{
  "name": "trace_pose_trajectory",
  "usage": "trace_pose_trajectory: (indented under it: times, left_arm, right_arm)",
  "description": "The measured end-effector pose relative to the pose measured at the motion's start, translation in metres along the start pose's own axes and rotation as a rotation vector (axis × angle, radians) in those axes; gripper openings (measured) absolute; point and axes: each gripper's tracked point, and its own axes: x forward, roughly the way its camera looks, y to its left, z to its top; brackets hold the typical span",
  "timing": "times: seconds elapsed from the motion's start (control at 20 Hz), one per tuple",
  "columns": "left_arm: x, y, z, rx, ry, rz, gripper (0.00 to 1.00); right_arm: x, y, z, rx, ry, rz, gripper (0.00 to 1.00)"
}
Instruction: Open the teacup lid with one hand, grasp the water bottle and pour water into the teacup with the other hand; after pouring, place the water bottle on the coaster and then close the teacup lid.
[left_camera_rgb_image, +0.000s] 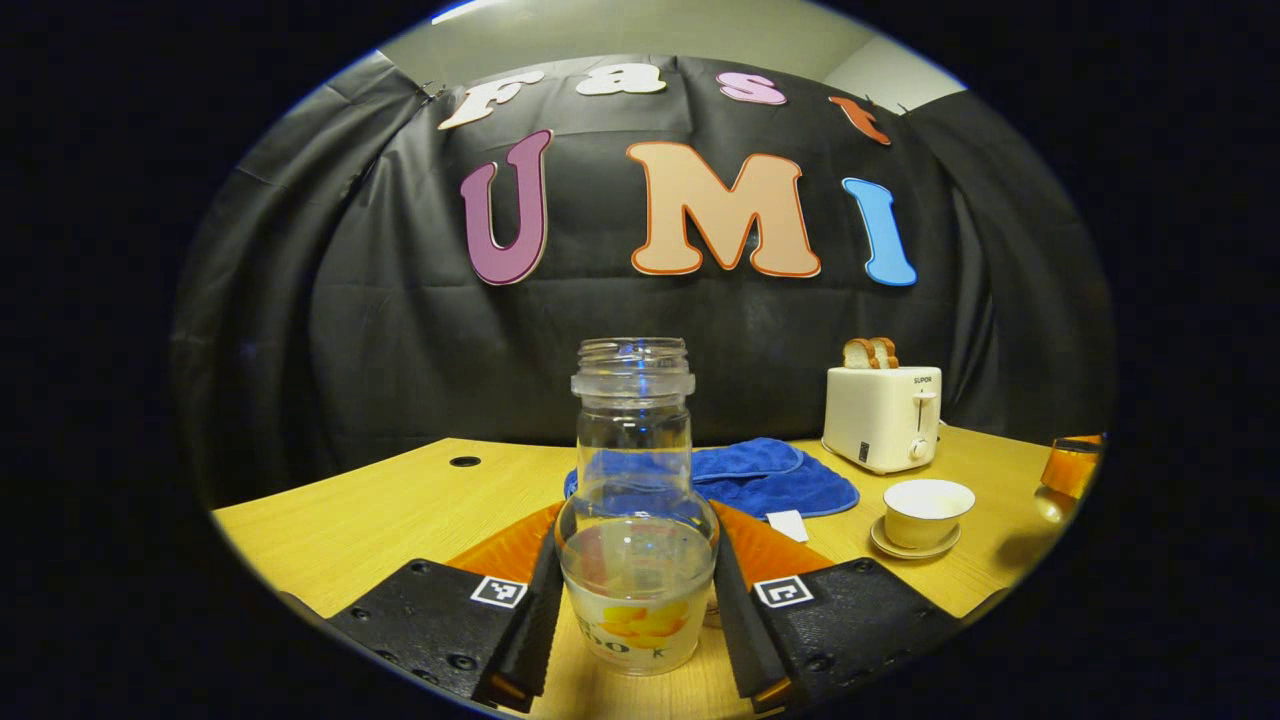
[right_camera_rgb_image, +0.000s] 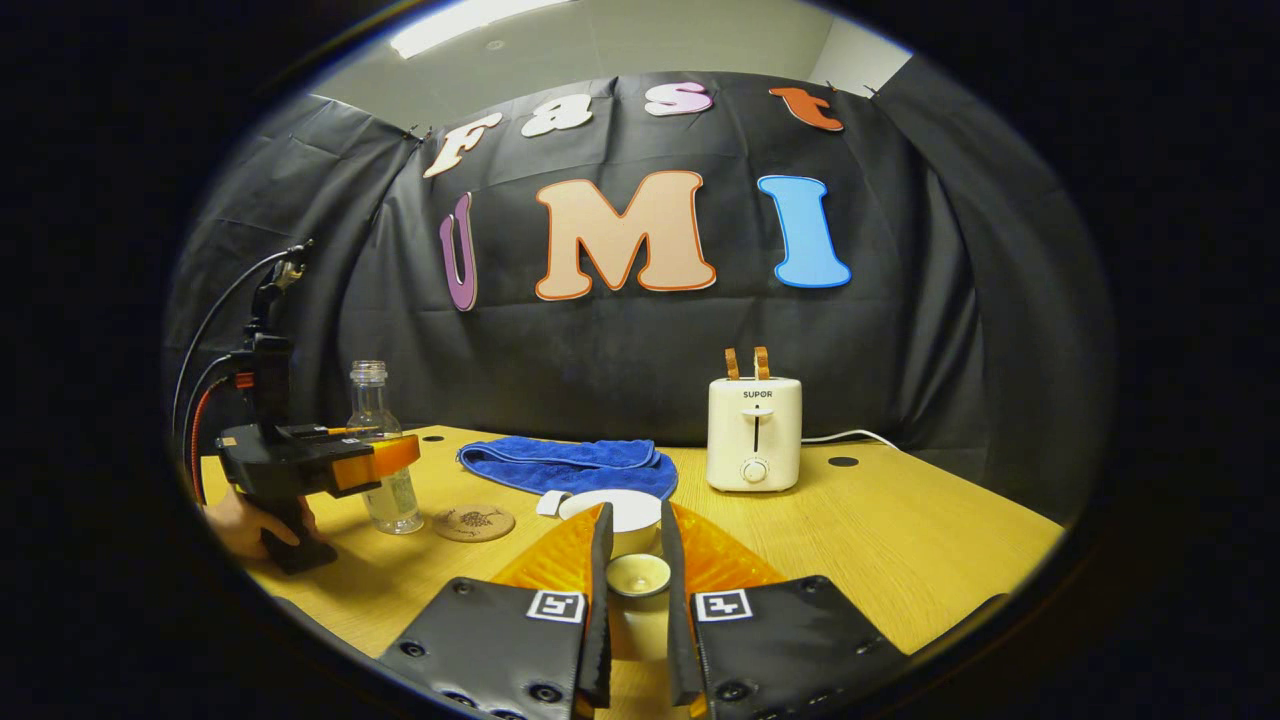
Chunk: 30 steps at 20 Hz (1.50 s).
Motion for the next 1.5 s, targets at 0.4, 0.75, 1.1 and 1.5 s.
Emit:
trace_pose_trajectory:
  times: [0.4, 0.75, 1.1, 1.5]
  left_arm:
    - [0.002, -0.012, 0.000, 0.045, 0.005, -0.031, 0.65]
    - [0.019, -0.060, -0.008, 0.580, 0.008, -0.096, 0.64]
    - [0.046, -0.097, -0.028, 0.961, 0.098, -0.175, 0.64]
    - [0.054, -0.126, -0.018, 1.358, 0.088, -0.227, 0.64]
  right_arm:
    - [0.000, -0.005, 0.000, 0.000, 0.000, -0.023, 0.26]
    - [-0.015, -0.053, 0.002, -0.004, -0.001, -0.128, 0.25]
    - [-0.025, -0.128, 0.005, -0.007, -0.005, -0.262, 0.25]
    - [-0.027, -0.141, 0.005, -0.009, -0.008, -0.284, 0.26]
